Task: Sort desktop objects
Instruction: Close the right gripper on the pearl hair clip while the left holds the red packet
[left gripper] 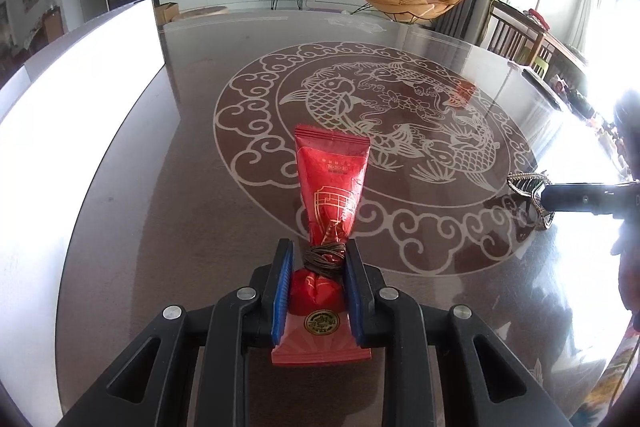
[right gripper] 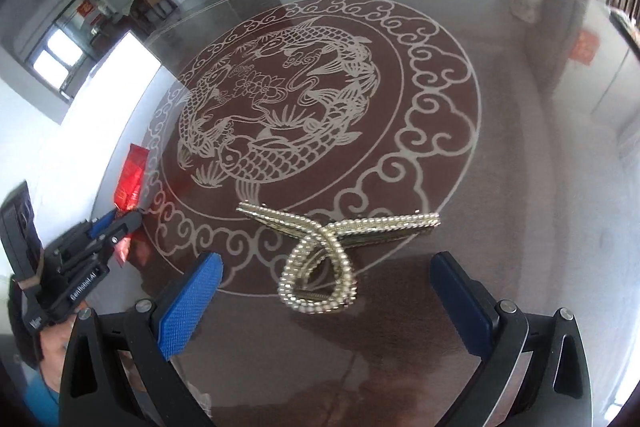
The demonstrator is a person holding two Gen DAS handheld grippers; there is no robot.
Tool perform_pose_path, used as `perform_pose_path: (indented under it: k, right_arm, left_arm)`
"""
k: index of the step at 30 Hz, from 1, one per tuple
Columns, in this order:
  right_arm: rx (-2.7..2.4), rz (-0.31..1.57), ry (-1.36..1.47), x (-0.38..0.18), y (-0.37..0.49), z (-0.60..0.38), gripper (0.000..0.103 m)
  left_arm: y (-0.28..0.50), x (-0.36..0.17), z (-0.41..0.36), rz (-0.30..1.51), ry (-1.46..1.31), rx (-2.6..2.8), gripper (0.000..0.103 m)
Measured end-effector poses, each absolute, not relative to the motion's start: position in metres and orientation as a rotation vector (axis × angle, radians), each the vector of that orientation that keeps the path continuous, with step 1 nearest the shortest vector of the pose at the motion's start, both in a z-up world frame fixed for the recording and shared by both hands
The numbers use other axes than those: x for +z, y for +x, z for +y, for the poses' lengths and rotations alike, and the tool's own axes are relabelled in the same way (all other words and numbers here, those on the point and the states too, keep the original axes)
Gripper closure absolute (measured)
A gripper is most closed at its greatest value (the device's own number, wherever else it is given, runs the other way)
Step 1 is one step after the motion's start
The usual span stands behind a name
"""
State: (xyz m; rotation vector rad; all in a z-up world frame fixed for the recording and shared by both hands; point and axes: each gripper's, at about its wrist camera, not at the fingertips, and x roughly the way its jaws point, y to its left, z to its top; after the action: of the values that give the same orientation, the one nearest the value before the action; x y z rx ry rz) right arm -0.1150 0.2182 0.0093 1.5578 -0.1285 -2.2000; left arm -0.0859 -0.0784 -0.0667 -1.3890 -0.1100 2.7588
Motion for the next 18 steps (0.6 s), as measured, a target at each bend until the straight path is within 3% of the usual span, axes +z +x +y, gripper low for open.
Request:
perform_pose_path:
  k: [2, 4, 6, 13, 18]
  right_arm:
    - [-2.229, -0.037, 1.561, 0.009, -0.117, 0.202, 0.000]
    - [-2.252, 0.069, 1.558, 0.009, -0.120, 0.185, 0.007]
    - [-2.231, 0.113, 1.537, 0.011, -0.119, 0.177, 0.024]
    - [-2.220, 0.294, 1.514, 0.009, -0.114, 0.169, 0.027]
    - [-2.160, 0.257, 1.539, 0.008, -0.103, 0.178, 0.025]
  left_arm:
    - [-0.082, -0.067, -0.079, -0.095, -1.390, 2.759, 0.079]
    - [-0.075, -0.068, -0.083, -0.110, -1.396, 2.752, 0.079]
    - [-0.068, -0.067, -0.090, -0.139, -1.394, 2.751, 0.079]
    - [-0.064, -0.063, -0.096, -0.168, -1.380, 2.733, 0.079]
    - [-0.055, -0.059, -0.098, -0.173, -1.357, 2.715, 0.079]
